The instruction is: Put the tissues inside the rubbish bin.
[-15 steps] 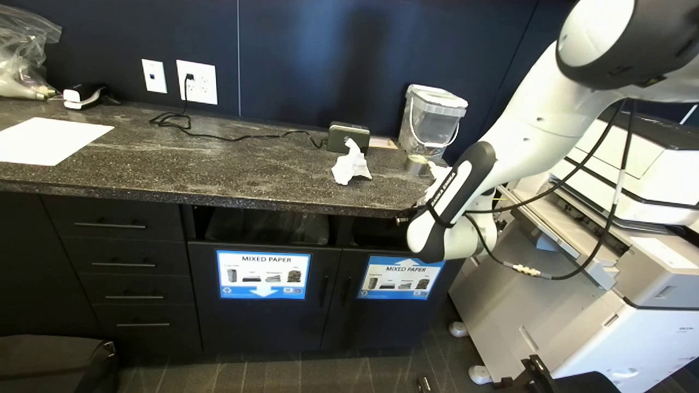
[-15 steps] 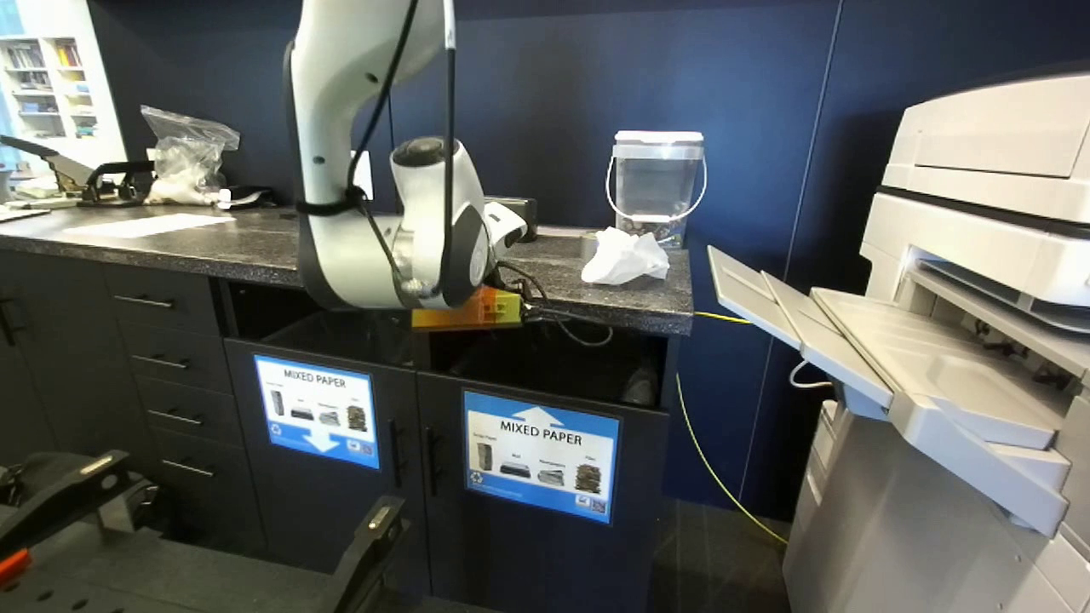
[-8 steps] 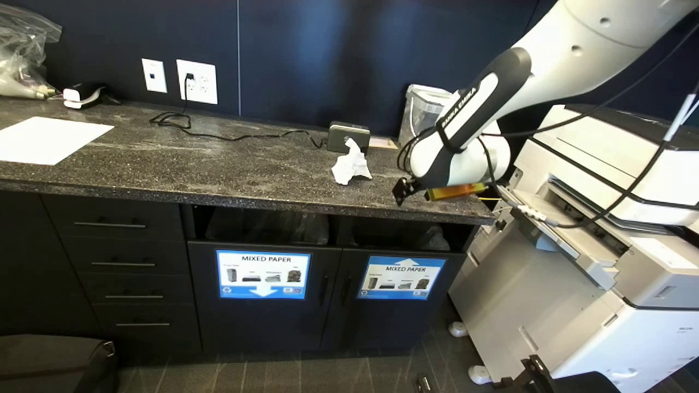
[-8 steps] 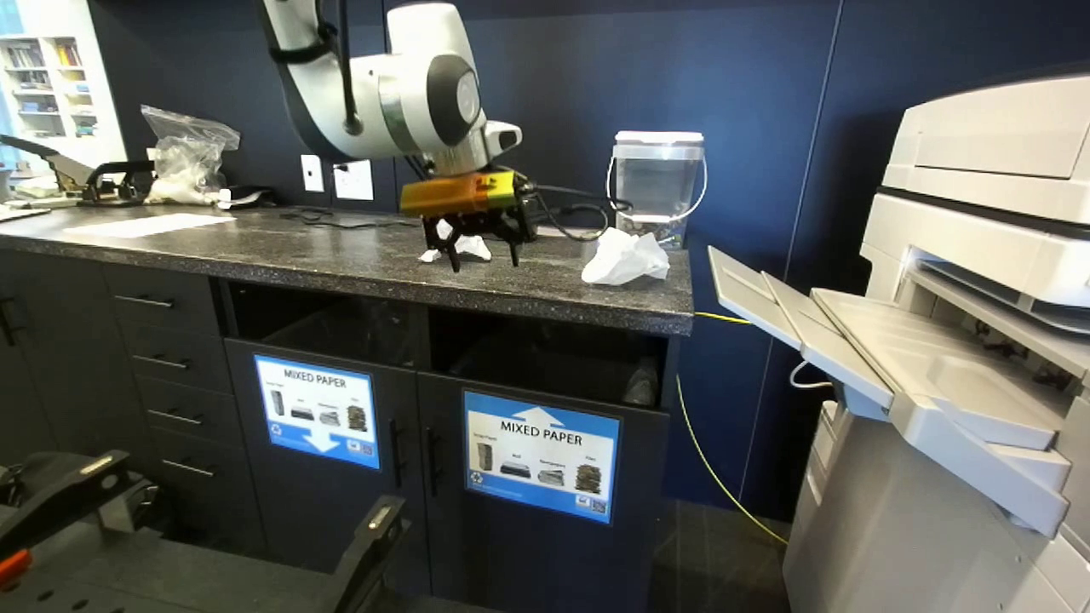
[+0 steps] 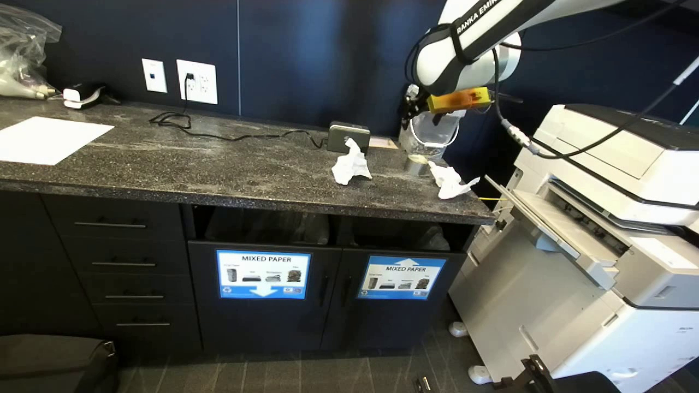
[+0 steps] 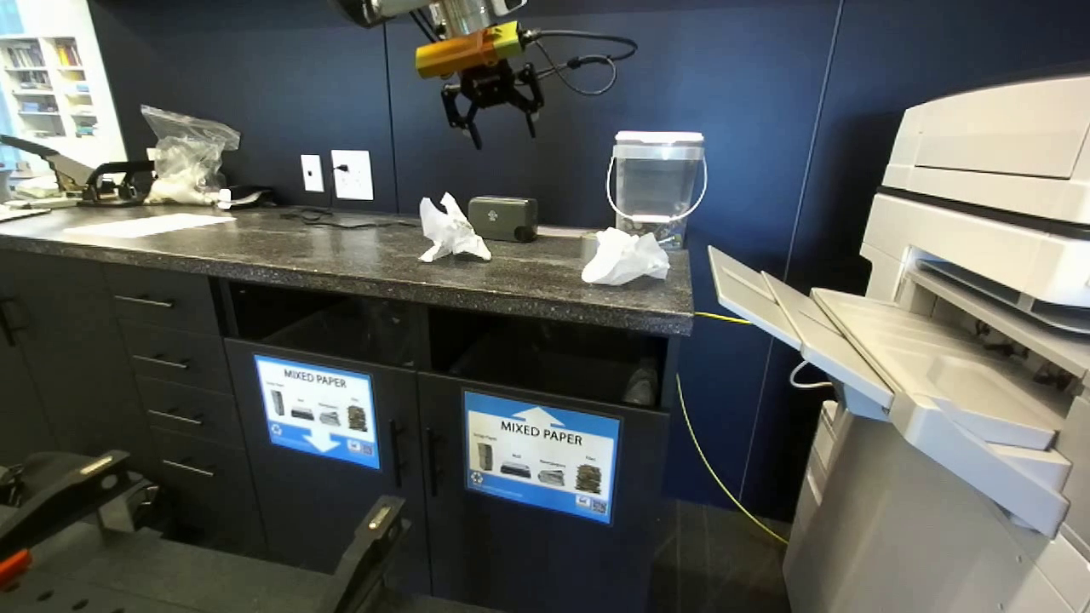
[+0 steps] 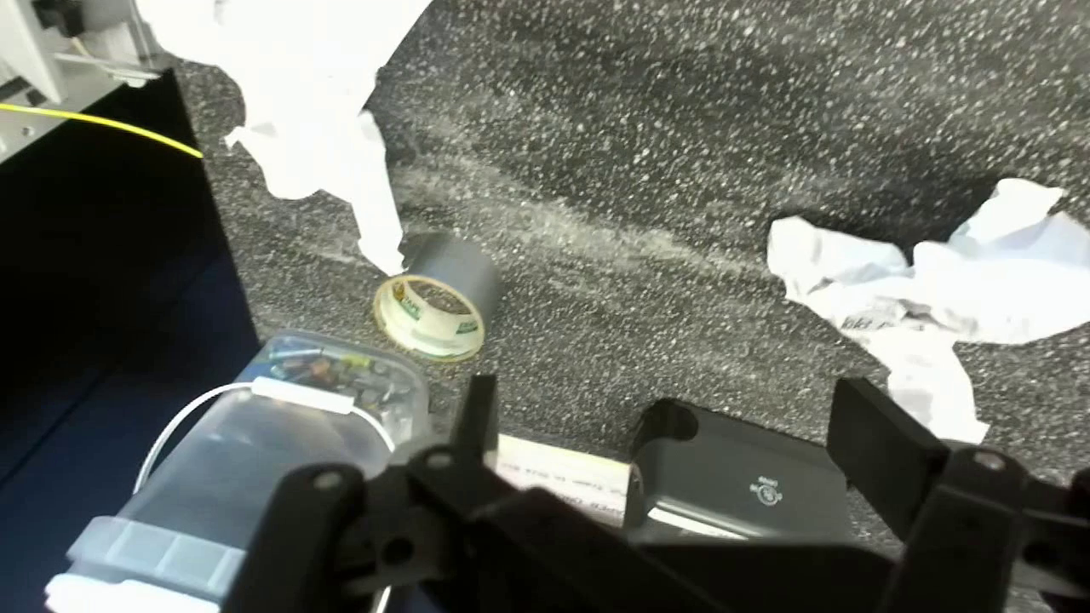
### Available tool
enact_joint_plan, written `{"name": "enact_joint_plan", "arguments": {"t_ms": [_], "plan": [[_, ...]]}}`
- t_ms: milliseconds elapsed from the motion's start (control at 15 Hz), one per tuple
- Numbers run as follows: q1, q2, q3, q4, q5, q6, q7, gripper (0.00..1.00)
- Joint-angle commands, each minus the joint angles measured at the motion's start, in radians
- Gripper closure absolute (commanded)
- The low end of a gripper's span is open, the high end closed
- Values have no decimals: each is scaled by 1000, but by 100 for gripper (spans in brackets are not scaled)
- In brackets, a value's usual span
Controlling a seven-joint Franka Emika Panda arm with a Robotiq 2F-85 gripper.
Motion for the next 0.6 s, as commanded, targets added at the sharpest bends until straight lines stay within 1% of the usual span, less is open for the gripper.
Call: {"name": "enact_joint_plan", "arguments": {"t_ms": [0,67,200,533], "plan": [[-6,138,-38,205,-109,-73,142,0],[-11,177,-51,243,-130,-76,175,0],[-40,256,-56,317,-116,-95,197,0],[-120,433,-63,501,-58,-169,189,0]]}}
